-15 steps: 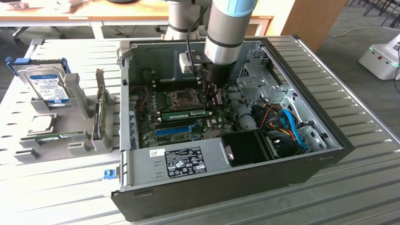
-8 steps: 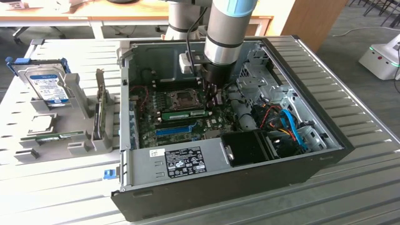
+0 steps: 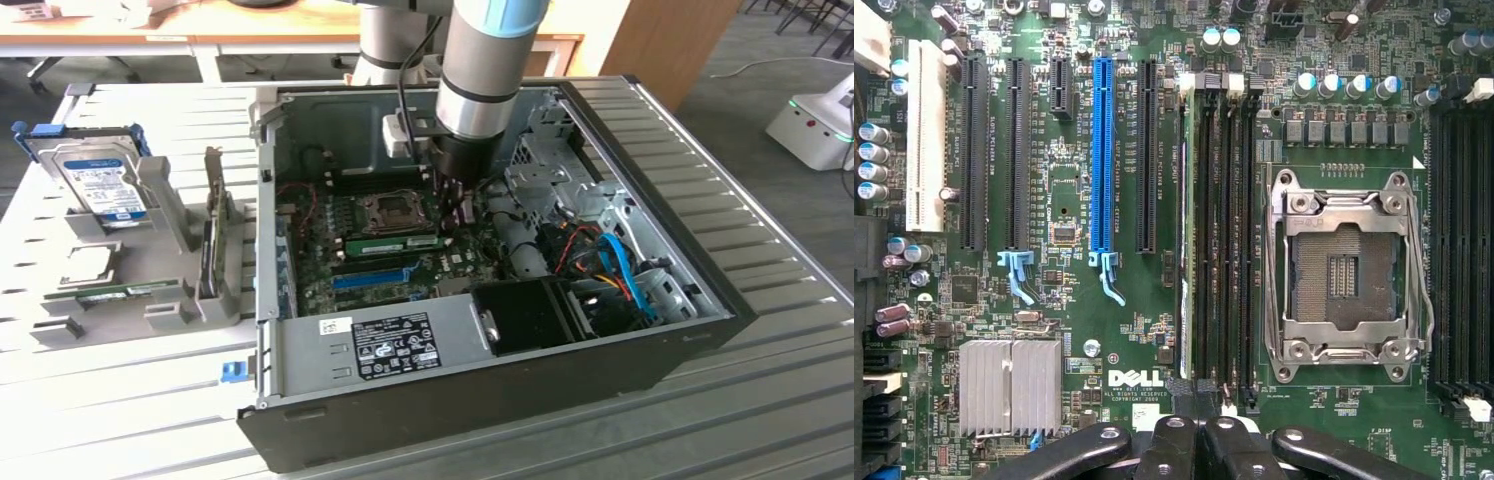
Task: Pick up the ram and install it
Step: 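Press down the ram until it locks into place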
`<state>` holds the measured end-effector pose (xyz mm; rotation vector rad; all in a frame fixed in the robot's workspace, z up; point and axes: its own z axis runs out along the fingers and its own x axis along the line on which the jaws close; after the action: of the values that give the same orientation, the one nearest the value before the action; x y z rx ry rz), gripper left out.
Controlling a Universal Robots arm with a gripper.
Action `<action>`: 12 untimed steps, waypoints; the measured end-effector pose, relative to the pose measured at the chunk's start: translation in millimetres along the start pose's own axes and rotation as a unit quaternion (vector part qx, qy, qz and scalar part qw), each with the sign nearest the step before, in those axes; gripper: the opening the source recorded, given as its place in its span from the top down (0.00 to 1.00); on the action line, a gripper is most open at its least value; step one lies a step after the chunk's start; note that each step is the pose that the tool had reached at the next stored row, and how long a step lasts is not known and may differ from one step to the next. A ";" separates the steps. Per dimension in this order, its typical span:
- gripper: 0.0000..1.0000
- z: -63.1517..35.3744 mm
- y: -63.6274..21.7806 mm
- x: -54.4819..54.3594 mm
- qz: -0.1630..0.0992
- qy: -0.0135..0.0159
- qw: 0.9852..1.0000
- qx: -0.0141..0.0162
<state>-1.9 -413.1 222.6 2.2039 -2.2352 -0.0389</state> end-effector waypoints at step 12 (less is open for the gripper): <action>0.89 -3.2 0.1 -0.1 0.000 0.000 1.000 0.000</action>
<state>-1.9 -413.0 225.8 2.2038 -2.2355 -0.0393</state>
